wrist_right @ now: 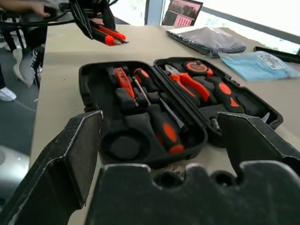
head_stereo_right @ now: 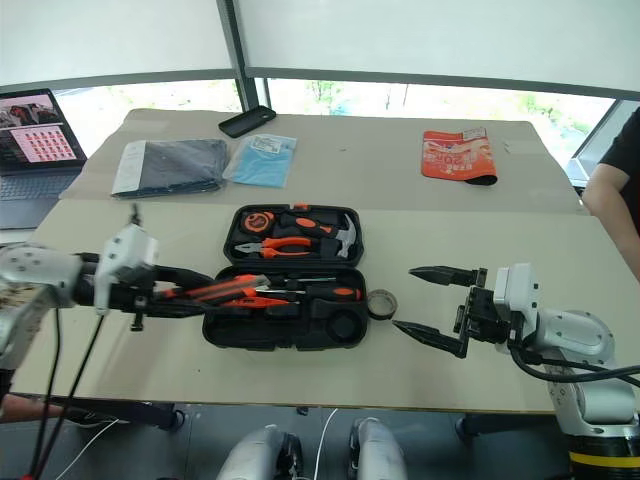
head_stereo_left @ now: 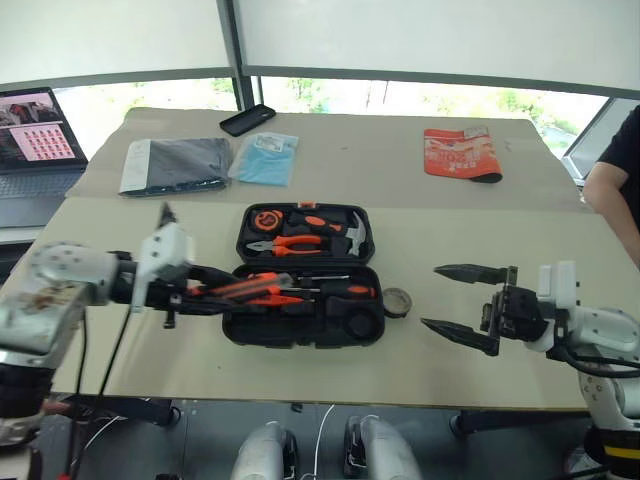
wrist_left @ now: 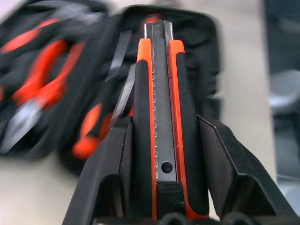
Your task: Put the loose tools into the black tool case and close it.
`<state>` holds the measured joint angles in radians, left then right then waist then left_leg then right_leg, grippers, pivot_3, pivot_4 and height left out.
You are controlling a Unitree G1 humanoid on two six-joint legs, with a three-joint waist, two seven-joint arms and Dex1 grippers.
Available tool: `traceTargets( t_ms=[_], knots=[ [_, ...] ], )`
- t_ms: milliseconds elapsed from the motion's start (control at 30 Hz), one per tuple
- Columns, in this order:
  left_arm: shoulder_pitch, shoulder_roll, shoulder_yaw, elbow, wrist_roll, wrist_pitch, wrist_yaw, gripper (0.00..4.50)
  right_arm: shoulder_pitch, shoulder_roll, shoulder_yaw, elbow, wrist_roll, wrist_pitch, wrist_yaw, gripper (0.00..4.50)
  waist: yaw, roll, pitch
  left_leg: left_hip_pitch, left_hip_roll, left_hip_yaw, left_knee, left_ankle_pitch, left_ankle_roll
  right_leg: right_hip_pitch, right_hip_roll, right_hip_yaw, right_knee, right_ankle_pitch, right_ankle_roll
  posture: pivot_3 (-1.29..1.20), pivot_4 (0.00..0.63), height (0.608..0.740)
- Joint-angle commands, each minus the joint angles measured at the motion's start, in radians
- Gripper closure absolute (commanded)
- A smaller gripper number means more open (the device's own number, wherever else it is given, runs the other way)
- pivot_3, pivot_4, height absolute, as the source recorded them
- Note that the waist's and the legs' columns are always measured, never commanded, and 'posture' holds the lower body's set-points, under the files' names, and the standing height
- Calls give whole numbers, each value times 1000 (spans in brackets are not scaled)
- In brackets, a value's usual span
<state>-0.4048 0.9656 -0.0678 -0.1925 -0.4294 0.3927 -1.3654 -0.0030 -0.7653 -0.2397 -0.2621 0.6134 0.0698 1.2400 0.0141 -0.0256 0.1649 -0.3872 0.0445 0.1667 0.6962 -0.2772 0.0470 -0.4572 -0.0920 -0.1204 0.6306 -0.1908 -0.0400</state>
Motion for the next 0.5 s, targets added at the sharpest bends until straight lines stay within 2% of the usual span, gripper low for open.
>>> traceTargets(
  t_ms=[33, 133, 267, 500],
  knots=[
    [-67, -7, -85, -28, 67, 13, -6, 2879, 47, -31, -22, -96, 14, -16, 39, 0, -2, 0, 0, 0, 0, 0, 0, 0, 0, 0, 1, 0, 0, 0, 0, 0, 150, 740],
    [-101, -20, -161, -44, 136, 50, 26, 2879, 90, -12, -14, -160, 30, 11, -1, 0, -3, 0, 0, 1, 1, -1, 0, 2, 3, 0, 2, 1, 0, 0, 0, 0, 150, 740],
    [-97, -25, -198, -68, 174, 91, 53, 2879, 103, 8, -12, -199, 45, 38, -43, 0, -1, 0, 0, 0, 2, -2, 0, 2, 3, 0, 4, 0, 0, 0, 0, 0, 150, 740],
    [-101, -86, -244, -75, 204, 97, 81, 2879, 49, 15, 33, -192, 42, 63, -64, 0, 2, 0, 0, -1, 0, -2, 2, 0, 7, 0, 2, 0, -1, 0, 0, 0, 150, 740]
  ],
)
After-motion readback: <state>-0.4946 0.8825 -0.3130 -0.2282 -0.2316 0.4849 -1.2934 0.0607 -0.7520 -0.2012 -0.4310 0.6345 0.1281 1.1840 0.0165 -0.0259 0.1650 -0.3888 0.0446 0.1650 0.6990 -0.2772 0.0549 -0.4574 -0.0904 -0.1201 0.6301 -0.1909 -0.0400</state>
